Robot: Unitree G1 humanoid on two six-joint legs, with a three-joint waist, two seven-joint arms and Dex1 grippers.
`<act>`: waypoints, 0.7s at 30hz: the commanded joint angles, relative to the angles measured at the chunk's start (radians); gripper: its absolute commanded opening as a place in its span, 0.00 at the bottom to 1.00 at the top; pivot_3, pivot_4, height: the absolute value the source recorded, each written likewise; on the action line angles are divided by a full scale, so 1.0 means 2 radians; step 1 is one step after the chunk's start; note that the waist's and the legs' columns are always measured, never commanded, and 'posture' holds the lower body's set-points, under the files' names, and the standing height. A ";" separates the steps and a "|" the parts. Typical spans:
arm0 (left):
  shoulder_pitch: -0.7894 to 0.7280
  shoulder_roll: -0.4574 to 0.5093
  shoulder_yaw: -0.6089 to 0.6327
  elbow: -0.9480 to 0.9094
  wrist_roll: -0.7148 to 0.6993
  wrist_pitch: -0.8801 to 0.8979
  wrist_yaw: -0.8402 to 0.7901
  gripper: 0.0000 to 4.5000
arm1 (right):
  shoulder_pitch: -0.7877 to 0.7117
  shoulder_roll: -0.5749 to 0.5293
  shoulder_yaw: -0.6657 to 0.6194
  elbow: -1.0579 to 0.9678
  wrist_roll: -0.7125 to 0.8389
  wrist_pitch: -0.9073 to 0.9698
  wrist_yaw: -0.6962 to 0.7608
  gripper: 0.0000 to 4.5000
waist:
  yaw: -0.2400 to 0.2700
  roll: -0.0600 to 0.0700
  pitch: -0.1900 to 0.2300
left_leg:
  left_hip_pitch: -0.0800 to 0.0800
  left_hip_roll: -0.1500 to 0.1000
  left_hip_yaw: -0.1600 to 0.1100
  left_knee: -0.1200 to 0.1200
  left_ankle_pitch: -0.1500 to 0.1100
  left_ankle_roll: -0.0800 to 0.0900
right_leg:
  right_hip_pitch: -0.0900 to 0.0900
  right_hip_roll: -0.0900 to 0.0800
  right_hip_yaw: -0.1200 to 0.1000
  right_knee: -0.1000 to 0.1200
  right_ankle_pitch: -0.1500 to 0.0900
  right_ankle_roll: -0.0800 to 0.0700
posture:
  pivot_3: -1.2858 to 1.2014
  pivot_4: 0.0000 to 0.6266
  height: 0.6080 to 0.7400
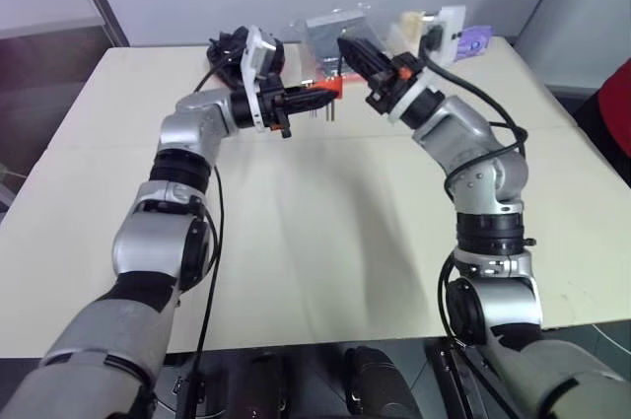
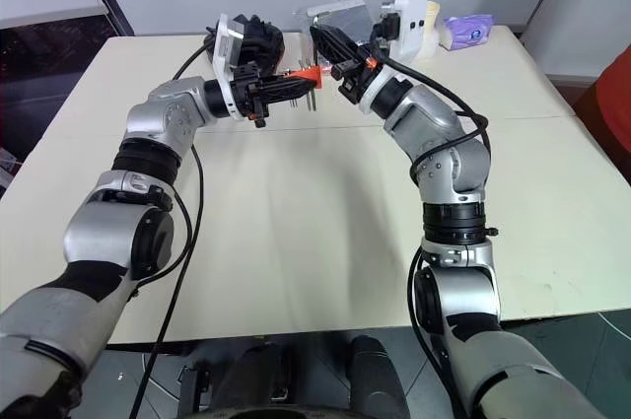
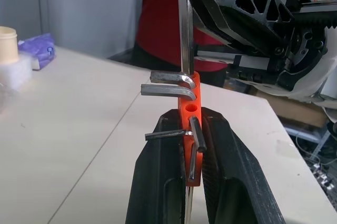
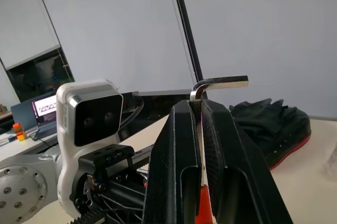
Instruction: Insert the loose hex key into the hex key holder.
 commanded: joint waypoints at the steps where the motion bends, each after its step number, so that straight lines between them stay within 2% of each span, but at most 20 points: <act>1: -0.029 0.007 0.020 -0.011 -0.009 -0.012 -0.001 0.00 | 0.008 -0.009 0.005 -0.024 0.001 0.011 0.007 0.02 | 0.000 0.000 0.000 | 0.000 0.000 0.000 0.000 0.000 0.000 | 0.000 0.000 0.000 0.000 0.000 0.000 | 0.52 0.24 1.00; 19: -0.027 0.007 0.020 -0.014 -0.008 -0.011 -0.009 0.00 | 0.016 -0.011 0.010 -0.019 -0.002 0.039 0.005 0.02 | 0.000 0.000 0.000 | 0.000 0.000 0.000 0.000 0.000 0.000 | 0.000 0.000 0.000 0.000 0.000 0.000 | 0.52 0.24 1.00; 21: -0.025 0.007 0.019 -0.014 -0.007 -0.012 -0.009 0.00 | 0.016 -0.011 0.008 -0.017 -0.003 0.038 0.002 0.16 | 0.000 0.000 0.000 | 0.000 0.000 0.000 0.000 0.000 0.000 | 0.000 0.000 0.000 0.000 0.000 0.000 | 0.52 0.24 1.00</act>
